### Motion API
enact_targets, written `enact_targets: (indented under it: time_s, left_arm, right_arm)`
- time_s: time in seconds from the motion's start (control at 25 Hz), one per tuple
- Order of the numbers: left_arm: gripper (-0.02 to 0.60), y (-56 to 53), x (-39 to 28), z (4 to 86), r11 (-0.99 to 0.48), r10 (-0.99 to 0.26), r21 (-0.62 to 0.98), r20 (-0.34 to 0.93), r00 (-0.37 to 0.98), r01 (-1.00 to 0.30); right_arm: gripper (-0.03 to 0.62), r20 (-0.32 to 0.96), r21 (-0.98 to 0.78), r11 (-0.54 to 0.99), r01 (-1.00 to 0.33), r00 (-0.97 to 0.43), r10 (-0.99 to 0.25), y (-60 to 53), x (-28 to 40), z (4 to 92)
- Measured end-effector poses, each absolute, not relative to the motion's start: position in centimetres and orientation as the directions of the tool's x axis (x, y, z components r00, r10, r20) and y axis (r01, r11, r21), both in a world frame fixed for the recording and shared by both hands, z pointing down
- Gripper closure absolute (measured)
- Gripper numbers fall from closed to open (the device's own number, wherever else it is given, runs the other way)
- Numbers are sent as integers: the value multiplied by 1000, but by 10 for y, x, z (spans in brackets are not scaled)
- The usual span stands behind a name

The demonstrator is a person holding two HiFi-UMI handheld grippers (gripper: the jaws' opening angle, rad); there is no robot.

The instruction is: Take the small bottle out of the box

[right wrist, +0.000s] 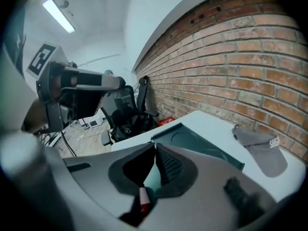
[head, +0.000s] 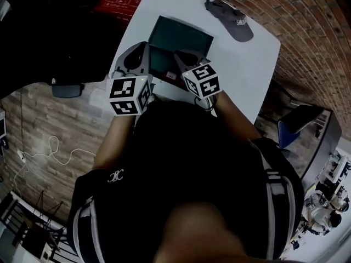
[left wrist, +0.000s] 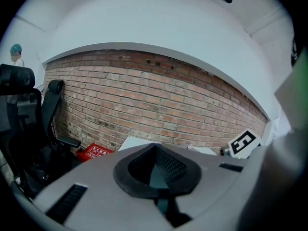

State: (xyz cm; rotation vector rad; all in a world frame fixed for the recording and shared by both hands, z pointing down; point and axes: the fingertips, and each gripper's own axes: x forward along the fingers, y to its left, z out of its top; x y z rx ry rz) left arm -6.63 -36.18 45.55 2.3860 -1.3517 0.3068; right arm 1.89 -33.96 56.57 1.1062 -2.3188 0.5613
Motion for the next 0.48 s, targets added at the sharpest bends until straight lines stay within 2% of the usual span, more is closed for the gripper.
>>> enact_targets:
  time_s: [0.4, 0.48]
  left_arm:
    - [569, -344, -95, 468, -388, -800, 234, 394, 452, -891]
    - [569, -341, -99, 470, -377, -805, 235, 396, 442, -896]
  right_arm:
    - [560, 695, -175, 717, -675, -601, -395, -311, -8, 602]
    - [543, 726, -173, 757, -630, -601, -335, -302, -10, 612]
